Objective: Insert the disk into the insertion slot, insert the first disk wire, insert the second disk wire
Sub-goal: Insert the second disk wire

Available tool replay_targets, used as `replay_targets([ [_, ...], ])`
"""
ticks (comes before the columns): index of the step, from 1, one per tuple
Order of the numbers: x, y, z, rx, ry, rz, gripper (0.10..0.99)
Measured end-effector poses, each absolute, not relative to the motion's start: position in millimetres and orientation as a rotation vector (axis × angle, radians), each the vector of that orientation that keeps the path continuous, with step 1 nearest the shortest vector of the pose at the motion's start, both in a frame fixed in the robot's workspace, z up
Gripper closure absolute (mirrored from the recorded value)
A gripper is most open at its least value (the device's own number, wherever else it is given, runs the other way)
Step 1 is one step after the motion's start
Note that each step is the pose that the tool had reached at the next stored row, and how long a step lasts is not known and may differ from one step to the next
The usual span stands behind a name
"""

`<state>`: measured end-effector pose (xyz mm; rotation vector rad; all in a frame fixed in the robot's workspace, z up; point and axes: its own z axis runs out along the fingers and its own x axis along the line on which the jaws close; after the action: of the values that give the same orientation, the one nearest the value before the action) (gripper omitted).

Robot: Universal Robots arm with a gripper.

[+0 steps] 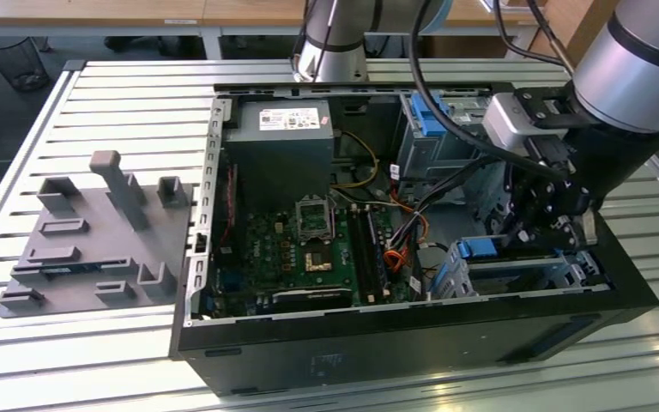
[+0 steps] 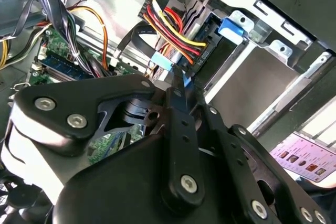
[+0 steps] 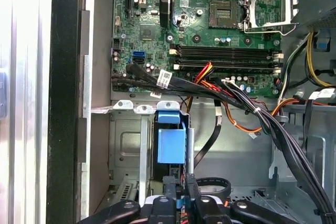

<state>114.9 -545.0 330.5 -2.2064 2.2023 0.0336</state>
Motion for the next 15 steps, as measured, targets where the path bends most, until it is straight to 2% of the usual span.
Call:
replay_targets([
  [8, 115, -545, 339, -2.206, 2.203, 0.034, 0.863],
  [9, 115, -545, 339, -2.207, 2.203, 0.034, 0.878],
  [10, 115, -545, 340, -2.207, 2.203, 0.034, 0.941],
  [15, 115, -545, 342, -2.207, 2.203, 0.035, 0.98],
])
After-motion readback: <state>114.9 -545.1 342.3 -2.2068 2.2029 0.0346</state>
